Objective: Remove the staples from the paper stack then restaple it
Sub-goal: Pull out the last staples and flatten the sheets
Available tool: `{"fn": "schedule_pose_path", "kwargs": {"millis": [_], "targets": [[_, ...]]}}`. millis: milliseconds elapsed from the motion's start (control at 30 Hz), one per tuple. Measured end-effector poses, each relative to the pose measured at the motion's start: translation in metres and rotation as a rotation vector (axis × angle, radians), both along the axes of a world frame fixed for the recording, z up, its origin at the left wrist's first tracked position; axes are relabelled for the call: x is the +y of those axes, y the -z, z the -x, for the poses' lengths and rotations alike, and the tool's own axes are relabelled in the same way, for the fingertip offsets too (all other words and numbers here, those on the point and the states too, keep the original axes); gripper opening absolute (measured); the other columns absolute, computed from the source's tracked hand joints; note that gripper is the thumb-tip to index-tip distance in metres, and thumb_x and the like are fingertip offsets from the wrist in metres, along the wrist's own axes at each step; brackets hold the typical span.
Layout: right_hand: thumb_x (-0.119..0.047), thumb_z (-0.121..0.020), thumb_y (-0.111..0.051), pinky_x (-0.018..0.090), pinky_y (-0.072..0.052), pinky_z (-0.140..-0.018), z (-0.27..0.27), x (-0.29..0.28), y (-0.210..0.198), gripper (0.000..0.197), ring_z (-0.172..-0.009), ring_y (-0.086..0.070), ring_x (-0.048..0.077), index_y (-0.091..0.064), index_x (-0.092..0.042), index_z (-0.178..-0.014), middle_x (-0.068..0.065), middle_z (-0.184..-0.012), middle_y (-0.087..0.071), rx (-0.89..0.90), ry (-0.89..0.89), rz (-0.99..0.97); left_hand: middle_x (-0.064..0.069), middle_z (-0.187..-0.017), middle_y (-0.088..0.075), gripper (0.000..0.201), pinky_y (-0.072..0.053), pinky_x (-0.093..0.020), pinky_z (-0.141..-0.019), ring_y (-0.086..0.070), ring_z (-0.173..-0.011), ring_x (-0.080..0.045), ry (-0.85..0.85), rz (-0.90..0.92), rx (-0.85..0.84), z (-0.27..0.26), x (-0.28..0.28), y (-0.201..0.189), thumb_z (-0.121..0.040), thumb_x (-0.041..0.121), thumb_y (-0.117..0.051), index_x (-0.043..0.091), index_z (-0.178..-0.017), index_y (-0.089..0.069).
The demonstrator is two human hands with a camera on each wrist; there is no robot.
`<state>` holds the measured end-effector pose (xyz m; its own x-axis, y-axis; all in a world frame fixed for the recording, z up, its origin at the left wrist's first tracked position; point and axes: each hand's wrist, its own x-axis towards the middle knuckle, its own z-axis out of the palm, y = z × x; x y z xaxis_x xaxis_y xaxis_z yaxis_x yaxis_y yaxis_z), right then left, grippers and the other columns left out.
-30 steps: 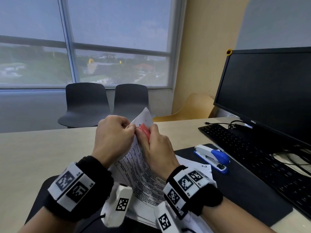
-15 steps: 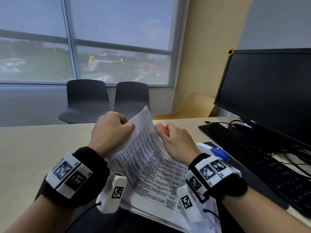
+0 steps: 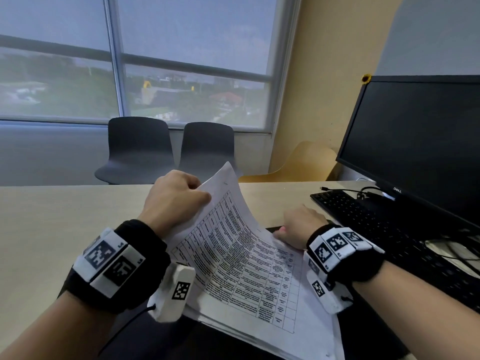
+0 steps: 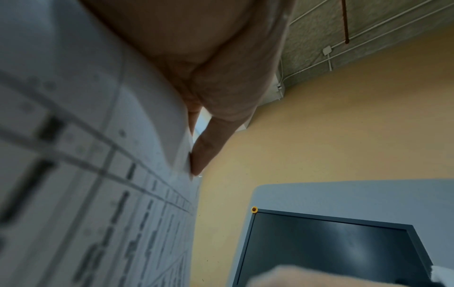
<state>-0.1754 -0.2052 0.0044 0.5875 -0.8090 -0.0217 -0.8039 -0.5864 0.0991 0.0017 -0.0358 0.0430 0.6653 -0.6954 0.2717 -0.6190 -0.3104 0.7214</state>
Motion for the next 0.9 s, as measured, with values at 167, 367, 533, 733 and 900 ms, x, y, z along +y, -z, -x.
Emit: {"fn": "schedule_pose_path", "kwargs": {"millis": [167,367,533,733,900], "targets": [[-0.028,-0.096,-0.059,0.034,-0.051,-0.075,-0.029,0.049,-0.028,0.017,-0.086,-0.058,0.018,-0.062,-0.016,-0.108,0.001,-0.101,-0.059,-0.613,-0.733,0.256,-0.004,-0.068,-0.068,0.012,-0.052,-0.031,-0.064,-0.065,-0.073,-0.023,-0.007,0.023,-0.013,-0.002,-0.003,0.001,-0.078,0.022,-0.068,0.015,-0.070,-0.074],[-0.022,-0.094,-0.061,0.027,-0.032,-0.066,-0.054,0.059,-0.034,0.009,-0.081,-0.059,0.020,-0.066,-0.016,-0.098,0.001,-0.092,-0.064,-0.484,-0.922,0.604,-0.013,-0.063,-0.064,0.028,-0.040,-0.029,-0.056,-0.055,-0.064,-0.023,0.020,0.044,-0.019,-0.001,-0.001,0.000,-0.075,0.035,-0.067,0.009,-0.067,-0.073],[-0.015,-0.088,-0.066,0.032,-0.036,-0.059,-0.058,0.057,-0.032,0.006,-0.069,-0.057,0.023,-0.062,-0.014,-0.085,0.004,-0.080,-0.061,-0.417,-0.953,0.740,-0.021,-0.068,-0.064,0.028,-0.042,-0.032,-0.054,-0.048,-0.059,-0.021,0.030,0.054,-0.019,-0.001,-0.002,0.000,-0.072,0.030,-0.063,0.004,-0.068,-0.072],[-0.016,-0.080,-0.069,0.030,-0.032,-0.052,-0.062,0.073,-0.033,0.011,-0.061,-0.057,0.027,-0.061,-0.008,-0.080,0.010,-0.075,-0.061,-0.401,-0.823,0.578,-0.019,-0.061,-0.058,0.030,-0.044,-0.034,-0.055,-0.047,-0.058,-0.023,0.064,0.094,-0.005,-0.001,-0.003,0.001,-0.072,0.032,-0.065,0.004,-0.066,-0.073],[-0.025,-0.085,-0.057,0.036,-0.043,-0.058,-0.068,0.074,-0.039,0.025,-0.069,-0.060,0.031,-0.060,-0.008,-0.066,0.013,-0.071,-0.065,-0.769,-0.394,-0.188,-0.017,-0.069,-0.069,0.007,-0.049,-0.034,-0.059,-0.055,-0.059,-0.016,0.127,0.140,0.062,0.000,0.000,0.000,-0.073,0.018,-0.073,0.014,-0.069,-0.077]]}}
